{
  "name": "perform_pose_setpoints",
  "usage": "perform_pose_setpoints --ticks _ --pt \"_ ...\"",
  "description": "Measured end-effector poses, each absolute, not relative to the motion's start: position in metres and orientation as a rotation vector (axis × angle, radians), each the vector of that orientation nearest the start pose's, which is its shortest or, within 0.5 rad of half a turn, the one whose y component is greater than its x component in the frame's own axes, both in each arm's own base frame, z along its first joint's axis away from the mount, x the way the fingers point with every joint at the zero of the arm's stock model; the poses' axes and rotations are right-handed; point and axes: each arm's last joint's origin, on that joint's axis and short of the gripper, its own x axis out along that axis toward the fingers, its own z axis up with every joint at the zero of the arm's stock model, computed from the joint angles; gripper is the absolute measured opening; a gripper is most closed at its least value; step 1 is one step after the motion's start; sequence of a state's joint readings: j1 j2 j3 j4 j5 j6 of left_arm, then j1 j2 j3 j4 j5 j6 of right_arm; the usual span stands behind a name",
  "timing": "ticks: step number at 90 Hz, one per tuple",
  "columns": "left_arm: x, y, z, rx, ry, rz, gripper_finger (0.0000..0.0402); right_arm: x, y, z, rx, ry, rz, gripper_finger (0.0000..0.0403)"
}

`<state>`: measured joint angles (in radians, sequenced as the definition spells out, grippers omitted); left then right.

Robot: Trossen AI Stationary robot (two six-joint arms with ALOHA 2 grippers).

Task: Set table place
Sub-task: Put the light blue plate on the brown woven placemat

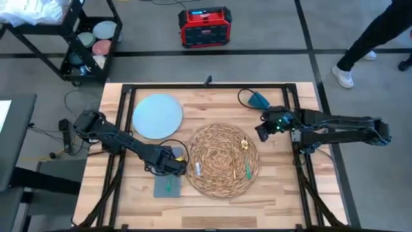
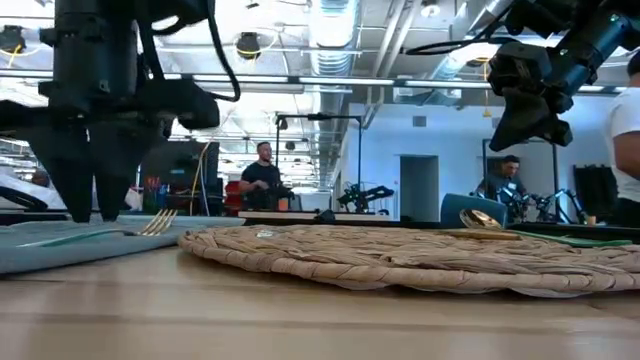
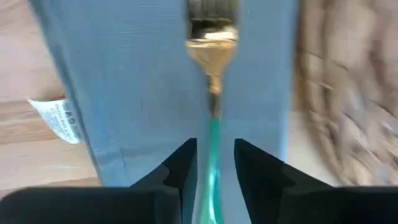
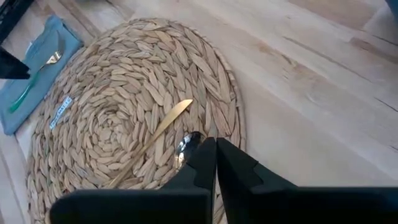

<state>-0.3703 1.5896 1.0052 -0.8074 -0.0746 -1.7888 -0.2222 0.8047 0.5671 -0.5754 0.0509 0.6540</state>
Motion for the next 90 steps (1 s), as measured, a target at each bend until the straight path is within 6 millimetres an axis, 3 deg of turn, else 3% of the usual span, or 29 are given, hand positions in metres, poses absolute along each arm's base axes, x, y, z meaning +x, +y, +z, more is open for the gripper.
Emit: perform_pose_setpoints --ticks 12,22,31,48,71,90 --pt "0.261 -0.074 0.22 -0.977 1.029 1.008 0.0089 0.152 -0.036 0.224 0.683 0.7 -0.516 0.0" --pt "0.266 -0.042 0.234 -0.733 1.076 0.999 0.0084 0.151 -0.037 0.224 0.688 0.696 -0.523 0.0" --pt "0.273 -0.006 0.232 -0.562 1.144 0.96 0.0082 0.151 -0.039 0.224 0.693 0.691 -0.537 0.0" --pt "0.284 0.052 0.213 -0.491 1.244 0.927 0.0082 0.15 -0.042 0.224 0.702 0.689 -0.558 0.0" --pt "0.298 0.07 0.183 -0.399 1.409 0.784 0.0102 0.148 -0.046 0.224 0.713 0.687 -0.586 0.0" --pt "0.299 0.075 0.183 -0.321 1.401 0.795 0.0129 0.146 -0.049 0.223 0.72 0.693 -0.604 0.0"
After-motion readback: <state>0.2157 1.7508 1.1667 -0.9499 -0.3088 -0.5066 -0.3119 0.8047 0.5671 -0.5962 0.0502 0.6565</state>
